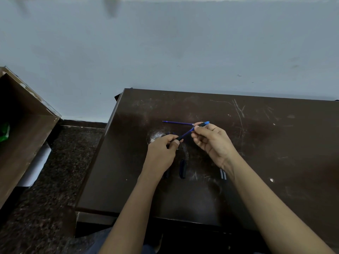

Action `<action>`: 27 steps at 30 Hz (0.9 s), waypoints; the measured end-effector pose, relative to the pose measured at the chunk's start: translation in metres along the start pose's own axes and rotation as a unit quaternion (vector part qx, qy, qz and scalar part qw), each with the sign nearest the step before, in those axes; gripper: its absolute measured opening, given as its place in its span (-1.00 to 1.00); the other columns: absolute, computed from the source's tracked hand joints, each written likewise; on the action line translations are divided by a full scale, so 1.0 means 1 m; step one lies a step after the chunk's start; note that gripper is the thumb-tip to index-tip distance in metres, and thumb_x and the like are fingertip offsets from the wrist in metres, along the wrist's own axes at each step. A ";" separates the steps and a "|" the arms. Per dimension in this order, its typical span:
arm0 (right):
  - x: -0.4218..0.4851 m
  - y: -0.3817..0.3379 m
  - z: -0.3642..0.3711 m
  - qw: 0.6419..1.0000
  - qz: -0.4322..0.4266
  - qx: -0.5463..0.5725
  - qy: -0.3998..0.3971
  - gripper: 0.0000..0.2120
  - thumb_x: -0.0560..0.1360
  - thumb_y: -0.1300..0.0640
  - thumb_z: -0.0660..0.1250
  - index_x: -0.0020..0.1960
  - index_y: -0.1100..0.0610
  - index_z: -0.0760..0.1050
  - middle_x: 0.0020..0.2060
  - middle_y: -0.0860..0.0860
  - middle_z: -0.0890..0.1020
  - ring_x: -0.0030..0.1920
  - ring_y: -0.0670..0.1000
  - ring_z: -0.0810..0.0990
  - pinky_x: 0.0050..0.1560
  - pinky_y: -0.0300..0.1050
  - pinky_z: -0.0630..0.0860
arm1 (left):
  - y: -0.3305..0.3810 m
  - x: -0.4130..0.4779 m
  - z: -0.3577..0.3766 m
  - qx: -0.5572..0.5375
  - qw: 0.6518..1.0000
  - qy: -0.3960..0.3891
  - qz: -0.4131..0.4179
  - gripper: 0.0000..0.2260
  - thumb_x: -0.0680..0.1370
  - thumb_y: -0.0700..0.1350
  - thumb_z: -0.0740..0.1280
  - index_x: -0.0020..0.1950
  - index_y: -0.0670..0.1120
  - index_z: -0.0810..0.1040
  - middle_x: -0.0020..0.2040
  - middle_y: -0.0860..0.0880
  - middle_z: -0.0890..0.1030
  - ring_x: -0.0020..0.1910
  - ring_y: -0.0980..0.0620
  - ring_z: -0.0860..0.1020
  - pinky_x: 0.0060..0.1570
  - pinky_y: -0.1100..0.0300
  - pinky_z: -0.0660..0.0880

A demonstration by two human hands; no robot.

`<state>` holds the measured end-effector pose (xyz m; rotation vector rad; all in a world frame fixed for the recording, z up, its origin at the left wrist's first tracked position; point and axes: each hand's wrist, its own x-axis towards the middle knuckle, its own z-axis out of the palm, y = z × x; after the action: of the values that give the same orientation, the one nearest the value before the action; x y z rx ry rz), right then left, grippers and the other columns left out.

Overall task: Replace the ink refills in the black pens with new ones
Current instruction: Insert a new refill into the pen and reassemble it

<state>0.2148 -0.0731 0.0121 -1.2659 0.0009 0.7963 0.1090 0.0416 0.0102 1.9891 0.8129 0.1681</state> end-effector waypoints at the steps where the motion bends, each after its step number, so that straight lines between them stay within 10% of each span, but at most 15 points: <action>1: 0.000 0.000 -0.001 1.000 -0.001 -0.004 0.002 -0.93 0.50 0.30 0.33 -0.05 0.21 0.58 -0.29 0.04 0.62 -0.30 -0.12 0.60 -0.23 -0.31 0.56 | 0.000 0.000 0.000 -0.003 1.000 0.000 -0.003 -0.78 0.61 -0.11 0.24 0.18 -0.05 0.61 -0.01 0.04 0.64 -0.18 0.21 0.51 -0.29 0.65 0.35; 10: 0.004 -0.002 -0.007 0.999 0.024 0.012 0.018 -0.91 0.50 0.27 0.33 -0.06 0.18 0.60 -0.30 0.02 0.62 -0.30 -0.10 0.57 -0.21 -0.28 0.54 | 0.006 -0.002 0.001 -0.007 0.998 -0.032 -0.053 -0.61 0.61 0.10 0.18 -0.24 -0.05 0.66 -0.41 0.09 0.57 -0.52 0.27 0.45 -0.33 0.39 0.36; 27: 0.002 0.006 0.000 0.995 0.065 -0.063 -0.041 -0.90 0.51 0.29 0.29 -0.07 0.17 0.58 -0.33 0.02 0.59 -0.29 -0.10 0.58 -0.18 -0.27 0.52 | 0.005 -0.003 0.000 -0.007 0.999 -0.027 -0.018 -0.75 0.54 0.12 0.29 -0.15 -0.01 0.63 -0.35 0.05 0.60 -0.53 0.24 0.48 -0.40 0.39 0.37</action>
<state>0.2137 -0.0717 0.0060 -1.3626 -0.0346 0.9717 0.1092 0.0381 0.0144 1.9558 0.8107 0.0984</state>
